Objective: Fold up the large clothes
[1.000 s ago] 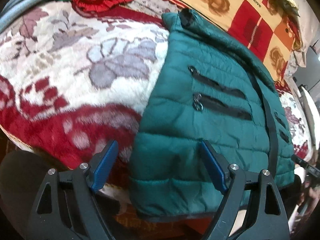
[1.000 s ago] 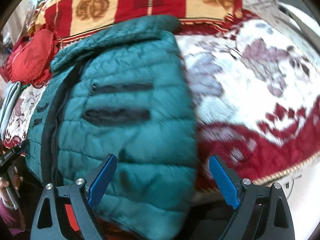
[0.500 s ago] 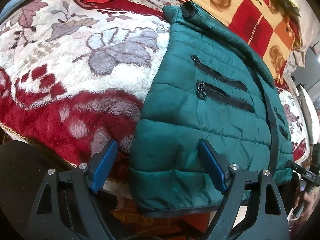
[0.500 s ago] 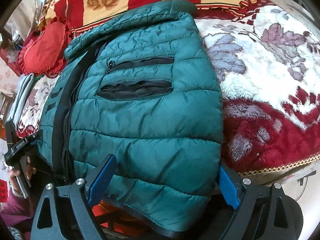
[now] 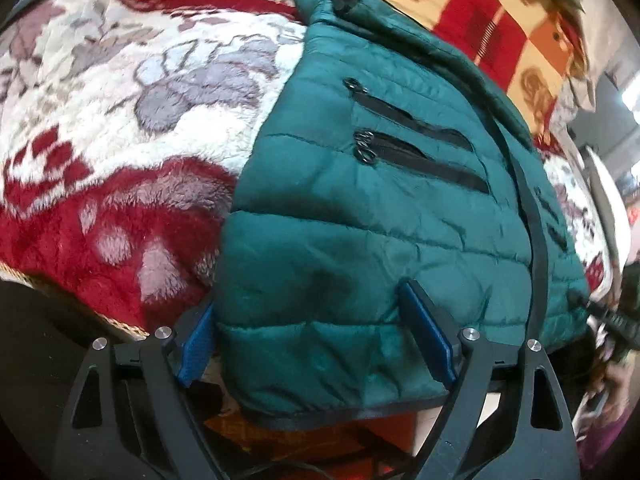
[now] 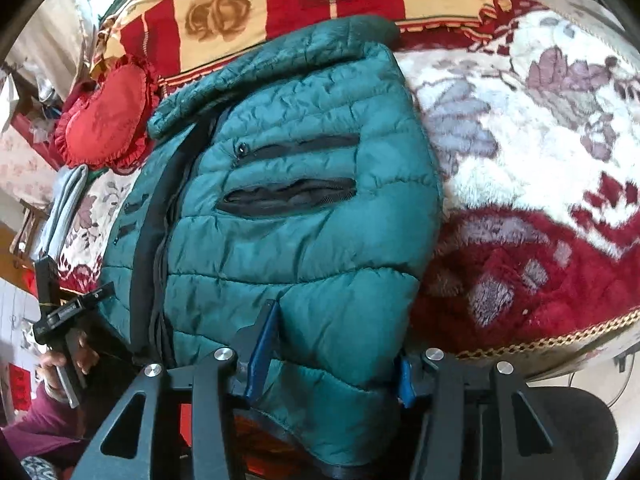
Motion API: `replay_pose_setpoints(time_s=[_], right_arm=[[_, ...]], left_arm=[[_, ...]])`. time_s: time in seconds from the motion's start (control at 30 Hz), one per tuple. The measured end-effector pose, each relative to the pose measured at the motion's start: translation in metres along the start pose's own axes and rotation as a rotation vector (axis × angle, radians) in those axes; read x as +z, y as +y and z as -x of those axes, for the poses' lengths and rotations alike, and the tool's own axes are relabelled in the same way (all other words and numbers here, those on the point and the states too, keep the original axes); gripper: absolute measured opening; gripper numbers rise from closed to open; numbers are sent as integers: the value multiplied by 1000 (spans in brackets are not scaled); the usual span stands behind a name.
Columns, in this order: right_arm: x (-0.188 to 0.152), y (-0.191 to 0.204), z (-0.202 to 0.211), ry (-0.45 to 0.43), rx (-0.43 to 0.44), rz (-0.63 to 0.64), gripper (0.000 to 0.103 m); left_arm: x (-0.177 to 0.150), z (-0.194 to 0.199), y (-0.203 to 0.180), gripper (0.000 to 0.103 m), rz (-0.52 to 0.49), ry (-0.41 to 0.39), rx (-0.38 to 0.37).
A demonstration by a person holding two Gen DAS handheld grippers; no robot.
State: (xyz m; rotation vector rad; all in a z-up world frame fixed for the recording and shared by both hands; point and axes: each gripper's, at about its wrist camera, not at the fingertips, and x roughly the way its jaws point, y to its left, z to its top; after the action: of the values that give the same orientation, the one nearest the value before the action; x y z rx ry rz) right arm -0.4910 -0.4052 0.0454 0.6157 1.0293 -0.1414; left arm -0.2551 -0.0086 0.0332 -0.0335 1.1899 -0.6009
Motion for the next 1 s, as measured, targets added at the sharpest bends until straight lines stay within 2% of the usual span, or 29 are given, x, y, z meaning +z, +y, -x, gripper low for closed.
replay_pose_setpoints(time_s=[0.03,0.07,0.1,0.17,0.2,0.23,0.3,0.37,0.43,0.47,0.53,0.8,1.0], right_arm=[[-1,0,-4,13,-4,0,55],[-2,-1,-9,31,2,-5,64],[-4,-2,-11,37,8,-9,66],[-4,3,-11,35,-1,15,66],[-4,4,-11,31,0,26,63],[-4,7,-9,25,-1,43,57],[-1,12,-4,10,-15,67,36],[1,11,6,-23,8,52,30],[4,11,11,-43,29,42,27],[6,11,15,-57,44,39,26],[10,12,21,-76,69,31,24],[33,22,43,-153,123,30,23],[57,22,61,-240,152,18,23]], left_arm=[[1,-1,0,85,6,3,-1],[1,-1,0,85,6,5,-1],[1,-1,0,85,4,5,-2],[0,-1,0,85,-7,2,-5],[0,0,0,85,-16,1,-6],[-1,1,0,80,-27,-2,-4],[-2,5,0,63,-30,-17,-14],[-3,10,3,43,-18,-33,-23],[-2,18,8,29,4,-49,-44],[0,21,9,23,8,-56,-50],[4,29,6,17,4,-72,-59],[19,58,-22,15,-90,-158,-29],[38,77,-26,15,-89,-216,-49]])
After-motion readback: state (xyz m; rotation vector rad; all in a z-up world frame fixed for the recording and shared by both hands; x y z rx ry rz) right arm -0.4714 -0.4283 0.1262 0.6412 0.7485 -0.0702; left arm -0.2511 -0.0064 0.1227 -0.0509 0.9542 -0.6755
